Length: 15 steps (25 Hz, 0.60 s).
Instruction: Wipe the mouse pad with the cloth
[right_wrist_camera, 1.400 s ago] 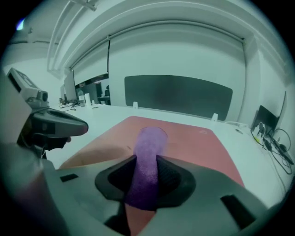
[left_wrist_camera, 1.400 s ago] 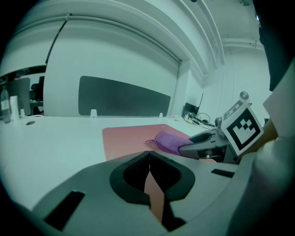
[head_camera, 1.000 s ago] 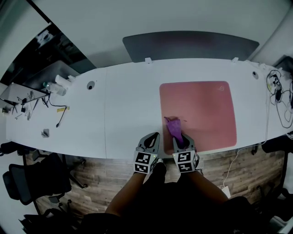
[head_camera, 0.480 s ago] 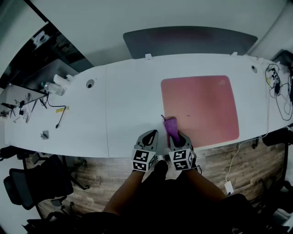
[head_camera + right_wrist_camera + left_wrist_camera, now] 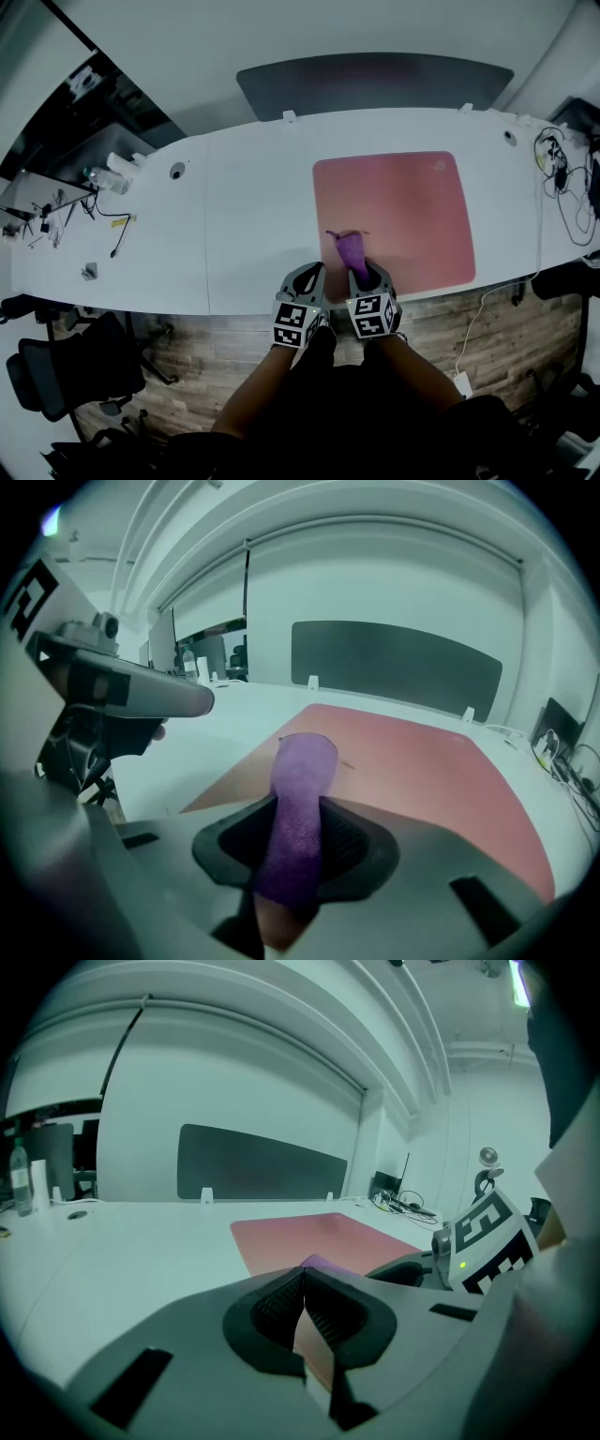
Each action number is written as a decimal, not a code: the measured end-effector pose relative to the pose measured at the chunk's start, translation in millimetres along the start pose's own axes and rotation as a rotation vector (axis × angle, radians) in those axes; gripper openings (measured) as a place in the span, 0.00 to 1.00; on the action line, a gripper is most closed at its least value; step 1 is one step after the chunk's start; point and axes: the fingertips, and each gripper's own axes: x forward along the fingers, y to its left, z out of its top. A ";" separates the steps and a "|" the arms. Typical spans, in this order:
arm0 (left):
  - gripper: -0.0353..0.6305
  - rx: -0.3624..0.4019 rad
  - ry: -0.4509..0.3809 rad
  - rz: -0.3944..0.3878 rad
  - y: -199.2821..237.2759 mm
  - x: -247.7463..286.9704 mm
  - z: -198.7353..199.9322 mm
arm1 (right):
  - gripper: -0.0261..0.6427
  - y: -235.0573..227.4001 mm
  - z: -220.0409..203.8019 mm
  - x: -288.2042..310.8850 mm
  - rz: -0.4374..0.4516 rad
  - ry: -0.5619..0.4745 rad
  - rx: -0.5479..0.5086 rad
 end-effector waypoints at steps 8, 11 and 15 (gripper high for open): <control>0.08 -0.037 -0.005 0.075 -30.9 17.1 0.8 | 0.24 -59.7 -18.8 -13.6 -0.016 -0.001 0.017; 0.08 -0.032 0.002 0.093 -42.7 24.7 3.0 | 0.24 -79.3 -24.6 -18.7 -0.022 -0.006 0.016; 0.08 -0.054 0.005 0.080 -64.0 38.9 7.4 | 0.24 -105.5 -30.5 -25.6 -0.031 -0.014 -0.003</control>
